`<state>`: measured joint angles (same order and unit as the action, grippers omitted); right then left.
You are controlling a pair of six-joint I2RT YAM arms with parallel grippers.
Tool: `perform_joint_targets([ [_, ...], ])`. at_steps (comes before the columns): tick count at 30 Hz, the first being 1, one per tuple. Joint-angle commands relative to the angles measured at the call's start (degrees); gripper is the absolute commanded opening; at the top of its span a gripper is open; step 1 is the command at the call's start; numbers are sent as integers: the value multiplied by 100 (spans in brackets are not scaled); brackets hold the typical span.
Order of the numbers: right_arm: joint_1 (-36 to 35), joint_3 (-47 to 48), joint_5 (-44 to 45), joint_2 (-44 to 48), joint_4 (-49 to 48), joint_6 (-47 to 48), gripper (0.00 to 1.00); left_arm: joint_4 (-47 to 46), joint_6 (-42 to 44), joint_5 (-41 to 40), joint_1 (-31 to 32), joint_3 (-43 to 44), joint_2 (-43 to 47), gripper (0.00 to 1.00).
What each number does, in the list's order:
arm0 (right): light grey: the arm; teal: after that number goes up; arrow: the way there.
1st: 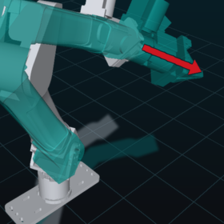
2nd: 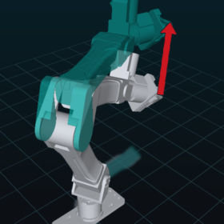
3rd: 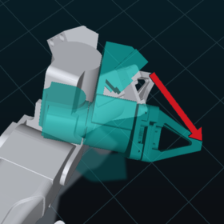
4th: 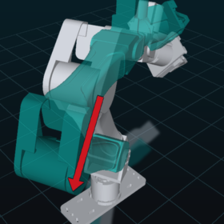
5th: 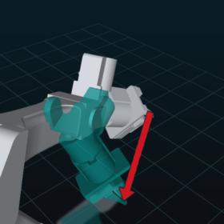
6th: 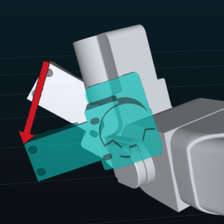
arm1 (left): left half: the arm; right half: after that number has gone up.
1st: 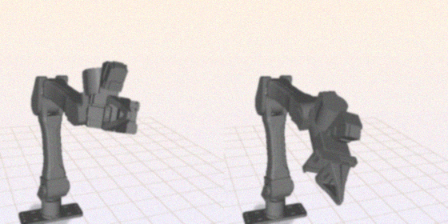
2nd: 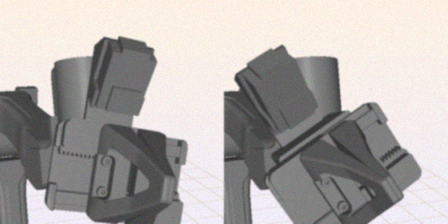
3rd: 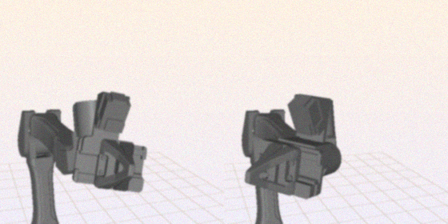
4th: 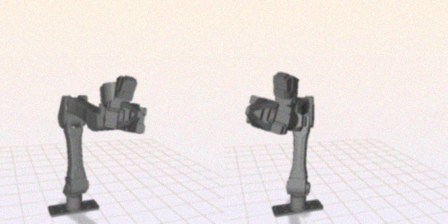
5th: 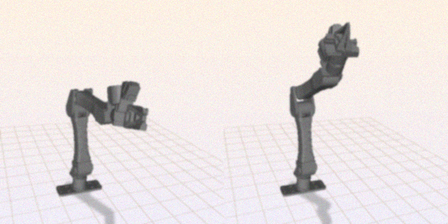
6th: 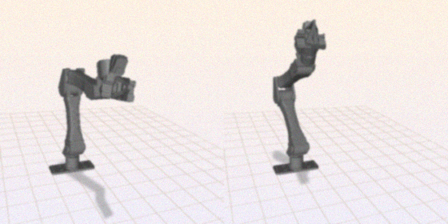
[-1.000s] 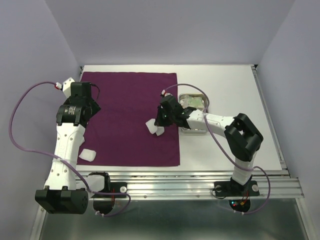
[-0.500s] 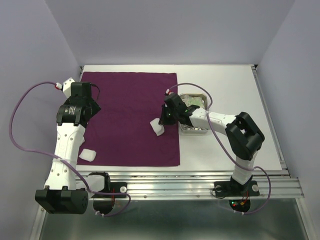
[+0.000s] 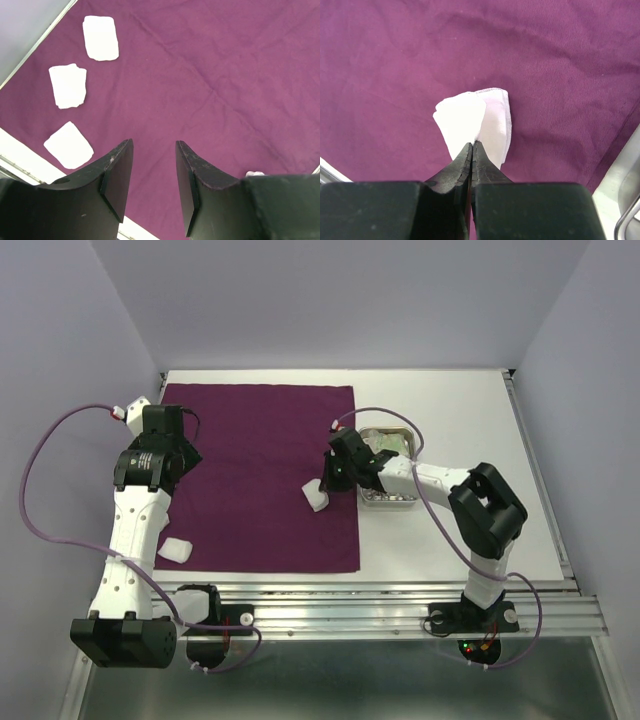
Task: Prepare the surgical pack
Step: Adjust the medical item in the surgical kit.
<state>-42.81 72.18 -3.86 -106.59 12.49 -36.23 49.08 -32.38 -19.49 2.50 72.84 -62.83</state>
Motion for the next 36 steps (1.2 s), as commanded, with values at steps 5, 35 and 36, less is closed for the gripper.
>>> perform_joint_targets([
  [5, 27, 182, -107, -222, 8, 63, 1, -74, 21, -11, -22, -42, 43, 50],
  [35, 27, 217, 359, 102, 60, 133, 48, -258, 127, -11, -22, -331, 34, 50],
  [36, 27, 235, 359, 146, 78, 160, 50, -293, 127, -11, -22, -427, -10, 50],
])
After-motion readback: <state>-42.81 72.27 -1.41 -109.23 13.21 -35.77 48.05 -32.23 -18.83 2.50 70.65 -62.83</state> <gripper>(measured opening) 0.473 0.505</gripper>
